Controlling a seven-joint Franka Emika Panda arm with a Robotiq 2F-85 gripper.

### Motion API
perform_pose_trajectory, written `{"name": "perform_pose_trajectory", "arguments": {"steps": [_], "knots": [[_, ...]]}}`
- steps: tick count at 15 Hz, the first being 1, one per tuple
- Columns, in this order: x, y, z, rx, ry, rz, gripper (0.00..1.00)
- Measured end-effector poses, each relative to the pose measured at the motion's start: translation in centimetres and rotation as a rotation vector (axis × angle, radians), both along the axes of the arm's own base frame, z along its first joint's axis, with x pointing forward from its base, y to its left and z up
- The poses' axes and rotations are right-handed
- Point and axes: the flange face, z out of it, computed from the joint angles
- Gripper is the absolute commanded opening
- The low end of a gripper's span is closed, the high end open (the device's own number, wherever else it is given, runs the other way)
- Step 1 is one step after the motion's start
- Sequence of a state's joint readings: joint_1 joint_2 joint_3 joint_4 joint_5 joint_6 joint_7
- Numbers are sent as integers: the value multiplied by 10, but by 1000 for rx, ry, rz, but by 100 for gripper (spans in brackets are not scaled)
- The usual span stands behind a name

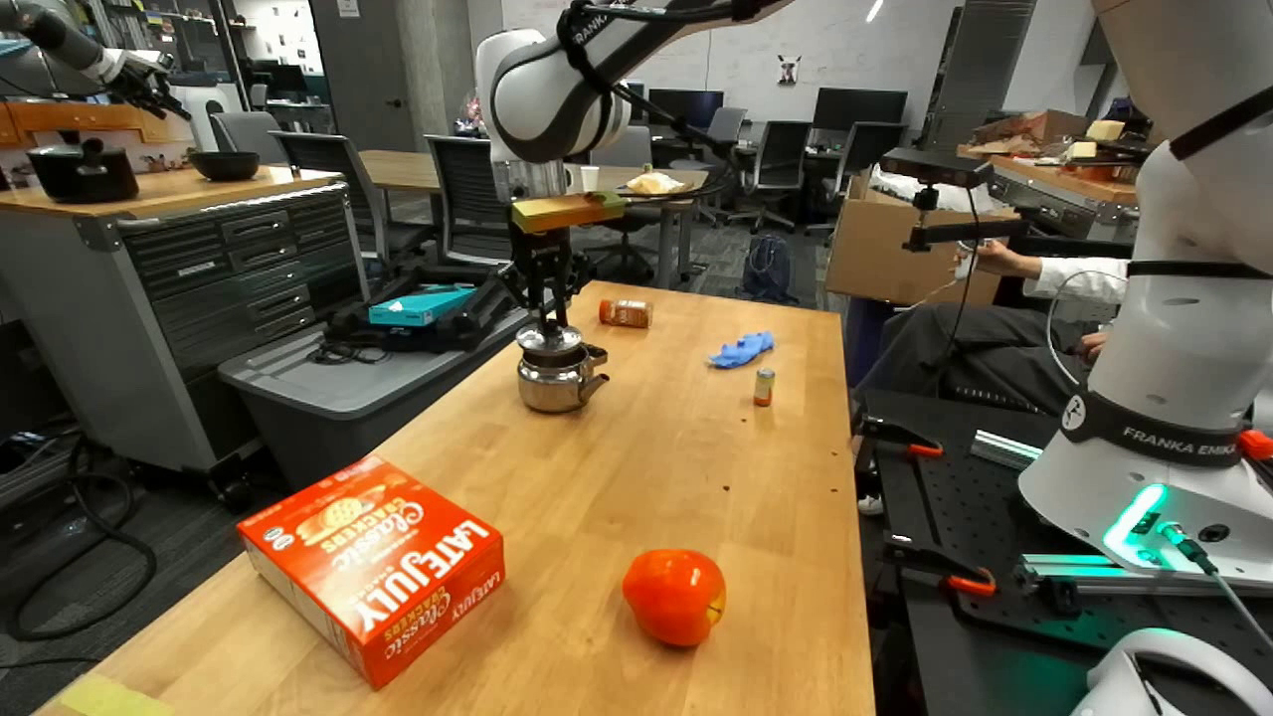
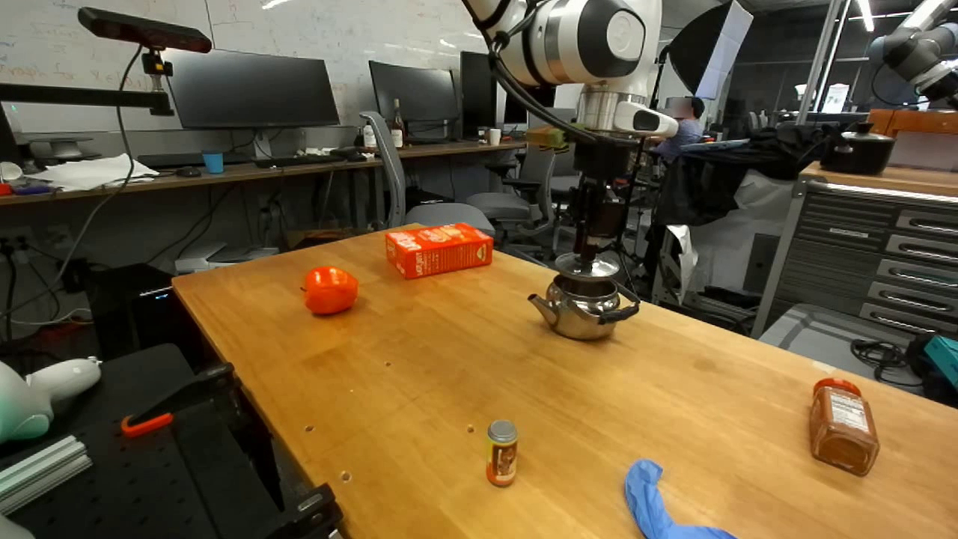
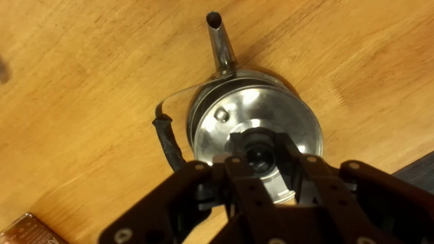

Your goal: Put the lid on the kettle

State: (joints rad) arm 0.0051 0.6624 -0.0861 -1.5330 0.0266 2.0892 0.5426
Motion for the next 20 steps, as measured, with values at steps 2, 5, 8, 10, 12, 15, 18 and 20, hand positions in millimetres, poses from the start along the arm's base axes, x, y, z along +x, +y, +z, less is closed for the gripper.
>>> {"name": "perform_pose_trajectory", "arguments": {"steps": [2, 5, 8, 10, 12, 15, 18, 20], "knots": [[1, 0, 0, 0, 6, 0, 7], [1, 0, -1, 1, 22, -1, 7], [0, -1, -2, 1, 36, -2, 7], [1, -1, -1, 1, 43, -2, 7], [1, -1, -1, 1, 42, -3, 7], [2, -2, 0, 0, 40, -6, 7], [3, -3, 2, -2, 35, -9, 7], [4, -4, 3, -3, 31, -13, 7]]}}
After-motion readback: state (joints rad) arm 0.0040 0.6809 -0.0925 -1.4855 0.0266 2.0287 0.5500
